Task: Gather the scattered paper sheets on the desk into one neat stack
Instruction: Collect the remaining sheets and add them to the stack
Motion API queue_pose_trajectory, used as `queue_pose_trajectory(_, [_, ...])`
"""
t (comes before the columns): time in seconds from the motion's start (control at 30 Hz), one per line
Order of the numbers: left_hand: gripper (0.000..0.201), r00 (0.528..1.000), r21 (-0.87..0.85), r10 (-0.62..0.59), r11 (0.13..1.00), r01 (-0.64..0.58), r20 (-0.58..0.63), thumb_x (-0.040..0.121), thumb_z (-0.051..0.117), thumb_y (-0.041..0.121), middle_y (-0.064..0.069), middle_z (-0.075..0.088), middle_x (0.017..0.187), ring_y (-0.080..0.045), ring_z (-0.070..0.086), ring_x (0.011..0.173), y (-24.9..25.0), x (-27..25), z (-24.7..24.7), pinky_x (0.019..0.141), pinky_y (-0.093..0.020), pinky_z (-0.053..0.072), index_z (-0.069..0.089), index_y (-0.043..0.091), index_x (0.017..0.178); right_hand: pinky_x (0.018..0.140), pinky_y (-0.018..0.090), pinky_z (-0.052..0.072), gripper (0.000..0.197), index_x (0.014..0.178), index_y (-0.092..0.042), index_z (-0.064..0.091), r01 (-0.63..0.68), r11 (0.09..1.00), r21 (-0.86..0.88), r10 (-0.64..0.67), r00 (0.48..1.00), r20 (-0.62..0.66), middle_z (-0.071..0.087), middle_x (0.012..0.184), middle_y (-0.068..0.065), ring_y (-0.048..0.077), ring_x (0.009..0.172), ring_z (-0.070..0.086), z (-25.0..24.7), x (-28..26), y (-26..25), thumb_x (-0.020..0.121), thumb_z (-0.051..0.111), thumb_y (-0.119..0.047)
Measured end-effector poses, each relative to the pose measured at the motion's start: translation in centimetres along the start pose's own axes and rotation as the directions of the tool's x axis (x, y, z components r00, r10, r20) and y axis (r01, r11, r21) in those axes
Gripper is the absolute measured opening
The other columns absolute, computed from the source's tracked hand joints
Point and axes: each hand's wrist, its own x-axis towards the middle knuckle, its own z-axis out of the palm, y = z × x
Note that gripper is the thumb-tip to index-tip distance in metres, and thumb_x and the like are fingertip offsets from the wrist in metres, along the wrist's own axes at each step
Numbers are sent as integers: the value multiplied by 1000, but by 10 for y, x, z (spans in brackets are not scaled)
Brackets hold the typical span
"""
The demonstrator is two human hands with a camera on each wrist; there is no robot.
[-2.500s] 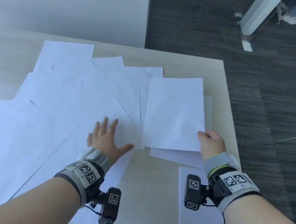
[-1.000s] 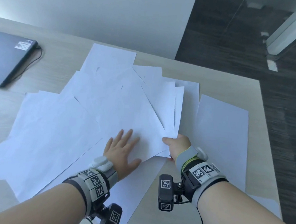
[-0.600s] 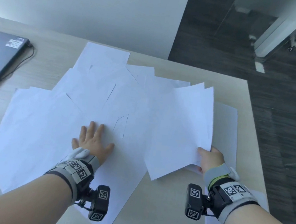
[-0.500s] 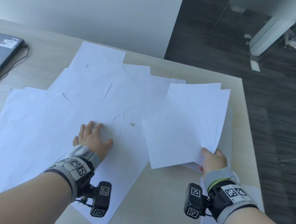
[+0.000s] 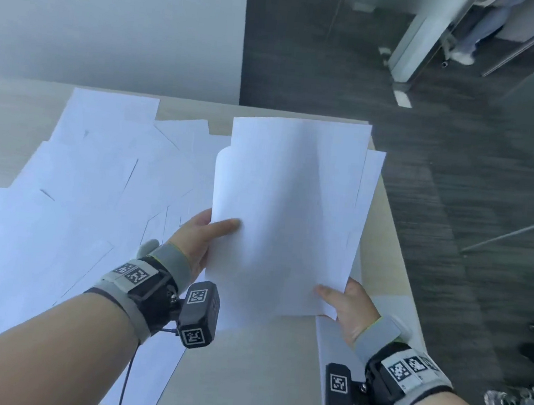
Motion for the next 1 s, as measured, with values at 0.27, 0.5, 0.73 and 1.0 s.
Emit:
queue_pose_trajectory(0.27, [39,995,133,-52,989,64,-88,76,81,2,-15,77,109,-38,72,105,-5,31,56,89,-44,58,71,4,114,97,43,54,14,95,-20,74,47,985,-166,-48,999,0,76,105,4,27,104,70,-29,17,-16,90,72,-7])
queue_pose_trajectory(0.5, [30,964,188,258,952,-241,-69,61,85,16,-4,80,99,-26,76,96,37,21,101,90,-41,58,82,23,90,75,28,54,8,88,-15,73,221,975,-5,-217,953,-211,75,87,-2,14,83,71,-52,22,-53,83,78,-12])
queue_pose_trajectory(0.73, [44,980,397,189,897,-195,54,71,87,27,11,78,108,-12,73,105,29,22,83,96,-33,52,73,31,113,76,34,58,15,85,-25,74,255,967,-18,-255,955,-152,78,91,-5,18,94,72,-37,34,-51,81,78,-11])
queue_pose_trajectory(1.0, [20,979,462,122,886,-33,-164,84,73,25,5,79,98,-21,75,94,-3,51,92,92,-42,59,74,26,104,81,46,58,15,95,-25,69,308,948,-84,-319,912,-256,76,94,4,34,91,70,-51,57,-47,83,66,-17])
